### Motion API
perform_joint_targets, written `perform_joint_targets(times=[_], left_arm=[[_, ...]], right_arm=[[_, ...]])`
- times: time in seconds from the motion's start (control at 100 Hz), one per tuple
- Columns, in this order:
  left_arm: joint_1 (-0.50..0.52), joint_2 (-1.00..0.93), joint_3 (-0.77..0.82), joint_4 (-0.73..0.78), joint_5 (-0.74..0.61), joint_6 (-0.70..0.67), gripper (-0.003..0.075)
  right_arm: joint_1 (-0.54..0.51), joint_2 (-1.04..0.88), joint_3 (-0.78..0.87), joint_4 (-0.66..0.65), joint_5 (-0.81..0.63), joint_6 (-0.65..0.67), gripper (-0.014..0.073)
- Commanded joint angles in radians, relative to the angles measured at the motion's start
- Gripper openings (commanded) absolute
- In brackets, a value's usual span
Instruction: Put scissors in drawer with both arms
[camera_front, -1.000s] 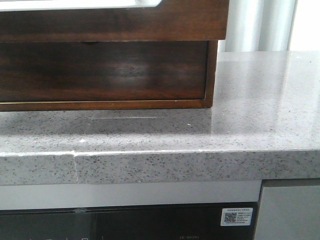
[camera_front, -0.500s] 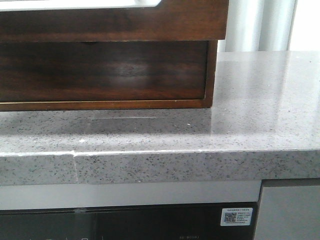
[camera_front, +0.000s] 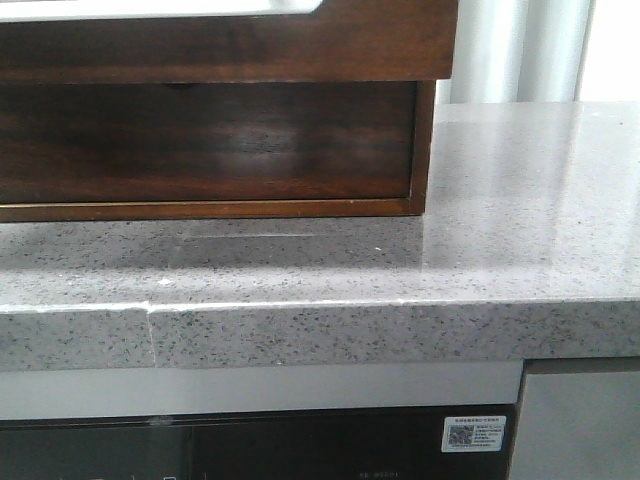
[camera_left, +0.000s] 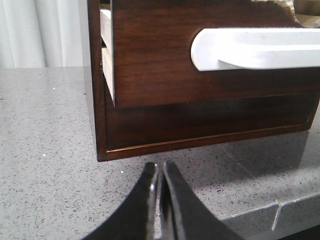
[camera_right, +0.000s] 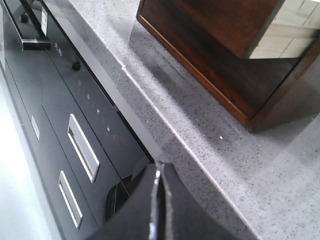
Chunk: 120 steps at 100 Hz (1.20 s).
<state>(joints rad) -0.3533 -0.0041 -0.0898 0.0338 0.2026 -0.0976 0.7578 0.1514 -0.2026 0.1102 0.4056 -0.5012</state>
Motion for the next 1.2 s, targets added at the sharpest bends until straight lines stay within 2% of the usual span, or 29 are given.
perform_joint_targets(times=[0.0, 0.36, 0.65, 0.72, 0.89, 1.04, 1.19], left_arm=[[-0.008, -0.034, -0.025, -0.008, -0.074, -0.011, -0.0020], [0.010, -0.034, -0.015, -0.008, -0.053, -0.011, -0.0020], [0.267, -0.034, -0.011, -0.041, -0.058, -0.009, -0.0020], [0.318, -0.034, 0.009, -0.041, -0.104, -0.007, -0.0020], [0.383, -0.034, 0.108, -0.034, -0.333, -0.001, -0.0020], [0.374, -0.034, 0.106, -0.018, -0.268, 0.039, -0.0020], [0.349, -0.034, 0.108, -0.027, -0.140, 0.036, -0.0020]], right_arm=[[-0.007, 0.009, -0.019, 0.006, -0.078, -0.001, -0.0046], [-0.007, 0.009, -0.018, 0.006, -0.078, -0.001, -0.0046], [-0.007, 0.009, -0.018, 0.006, -0.078, -0.001, -0.0046], [-0.007, 0.009, -0.018, 0.006, -0.078, -0.001, -0.0046], [-0.007, 0.009, -0.018, 0.006, -0.078, -0.001, -0.0046], [-0.007, 0.009, -0.018, 0.006, -0.078, -0.001, -0.0046], [-0.007, 0.009, -0.018, 0.006, -0.078, -0.001, -0.0046]])
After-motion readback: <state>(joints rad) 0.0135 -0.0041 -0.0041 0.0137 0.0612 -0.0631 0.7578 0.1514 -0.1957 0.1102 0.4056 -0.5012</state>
